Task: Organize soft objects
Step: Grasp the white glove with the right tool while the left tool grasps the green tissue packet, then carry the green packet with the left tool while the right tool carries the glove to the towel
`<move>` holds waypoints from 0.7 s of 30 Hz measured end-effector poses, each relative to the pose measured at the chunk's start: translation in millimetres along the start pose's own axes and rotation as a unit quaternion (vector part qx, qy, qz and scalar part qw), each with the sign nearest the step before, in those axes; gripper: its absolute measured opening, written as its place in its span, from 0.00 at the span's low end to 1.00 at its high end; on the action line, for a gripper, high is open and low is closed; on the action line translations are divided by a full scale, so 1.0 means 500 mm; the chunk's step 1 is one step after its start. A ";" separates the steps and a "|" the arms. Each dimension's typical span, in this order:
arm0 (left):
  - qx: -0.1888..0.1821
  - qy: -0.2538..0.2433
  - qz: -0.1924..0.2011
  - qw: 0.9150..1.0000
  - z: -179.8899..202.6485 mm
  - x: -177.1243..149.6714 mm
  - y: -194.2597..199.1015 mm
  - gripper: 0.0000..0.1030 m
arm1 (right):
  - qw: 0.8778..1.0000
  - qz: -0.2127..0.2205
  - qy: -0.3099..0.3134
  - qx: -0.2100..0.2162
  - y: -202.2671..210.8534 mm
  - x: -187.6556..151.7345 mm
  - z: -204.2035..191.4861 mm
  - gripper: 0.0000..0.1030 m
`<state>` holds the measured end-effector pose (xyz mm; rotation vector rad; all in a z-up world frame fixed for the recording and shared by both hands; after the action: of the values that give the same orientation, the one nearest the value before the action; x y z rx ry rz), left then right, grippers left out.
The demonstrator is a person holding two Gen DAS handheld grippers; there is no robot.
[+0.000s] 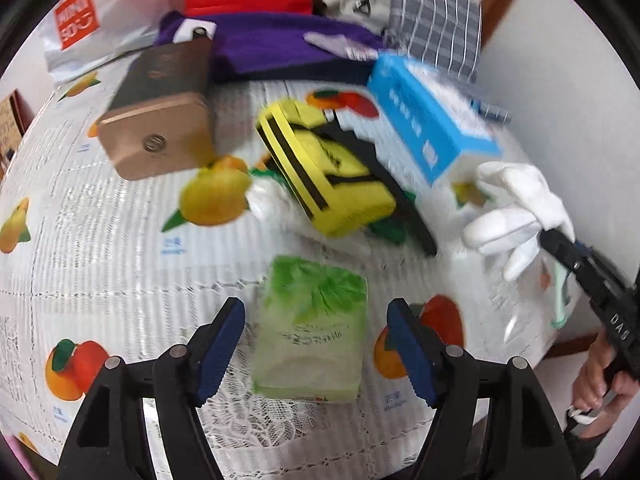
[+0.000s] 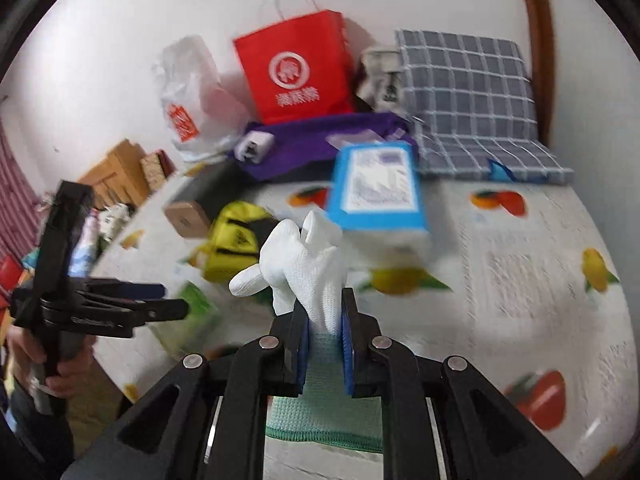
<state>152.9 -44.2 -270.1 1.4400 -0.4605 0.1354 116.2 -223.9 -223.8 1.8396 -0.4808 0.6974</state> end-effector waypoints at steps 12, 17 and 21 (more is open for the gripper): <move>0.054 0.011 0.015 0.998 -0.026 0.006 -0.014 0.49 | 0.999 -0.007 -0.014 -0.038 -0.041 -0.052 0.055 0.65; 0.052 0.024 0.019 0.998 -0.050 0.004 -0.008 0.49 | 0.998 -0.026 -0.021 -0.048 -0.070 -0.057 0.064 0.65; 0.044 0.042 0.023 0.998 -0.074 0.008 -0.003 0.49 | 0.998 -0.040 -0.012 -0.056 -0.094 -0.066 0.063 0.45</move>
<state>165.2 -9.4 -272.0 1.5042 -0.4230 0.2536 128.0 -236.5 -286.8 1.7541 -0.4509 0.5830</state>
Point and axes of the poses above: each gripper's, at about its wrist camera, not at the fingertips, and y roughly against the way its jaws point, z to its right, x to its top, the point moved 9 cm from there along -y, roughly the way its jaws point, and after that the axes turned 6 degrees about x, right-handed, at the moved point
